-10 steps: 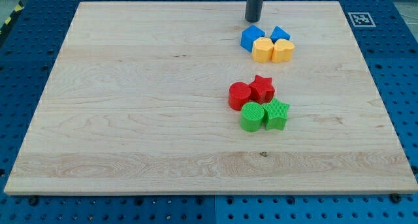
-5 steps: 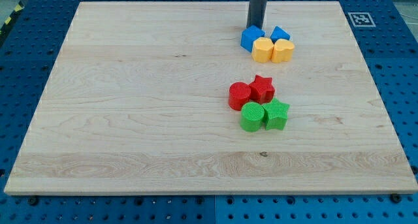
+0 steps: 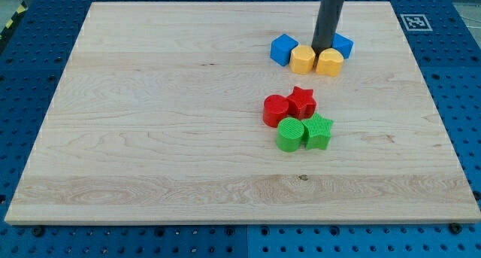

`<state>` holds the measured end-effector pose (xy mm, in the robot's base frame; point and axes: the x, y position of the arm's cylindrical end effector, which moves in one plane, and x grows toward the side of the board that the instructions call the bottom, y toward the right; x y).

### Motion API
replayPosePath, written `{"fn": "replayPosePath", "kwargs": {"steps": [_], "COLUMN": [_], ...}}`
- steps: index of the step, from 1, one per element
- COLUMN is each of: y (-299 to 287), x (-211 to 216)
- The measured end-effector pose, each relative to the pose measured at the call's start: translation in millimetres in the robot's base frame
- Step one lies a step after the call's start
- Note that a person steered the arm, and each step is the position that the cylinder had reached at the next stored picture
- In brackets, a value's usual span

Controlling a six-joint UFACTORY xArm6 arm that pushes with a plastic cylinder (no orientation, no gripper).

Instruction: Separate blue triangle from the yellow heart

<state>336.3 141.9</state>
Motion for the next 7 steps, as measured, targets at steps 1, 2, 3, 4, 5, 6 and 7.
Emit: {"fn": "replayPosePath", "kwargs": {"steps": [1, 2, 3, 4, 5, 6, 7], "y": [26.7, 52.7, 76.0, 94.5, 98.9, 98.9, 95.3], "x": [-0.4, -0.5, -0.5, -0.4, -0.4, -0.4, 2.5]}}
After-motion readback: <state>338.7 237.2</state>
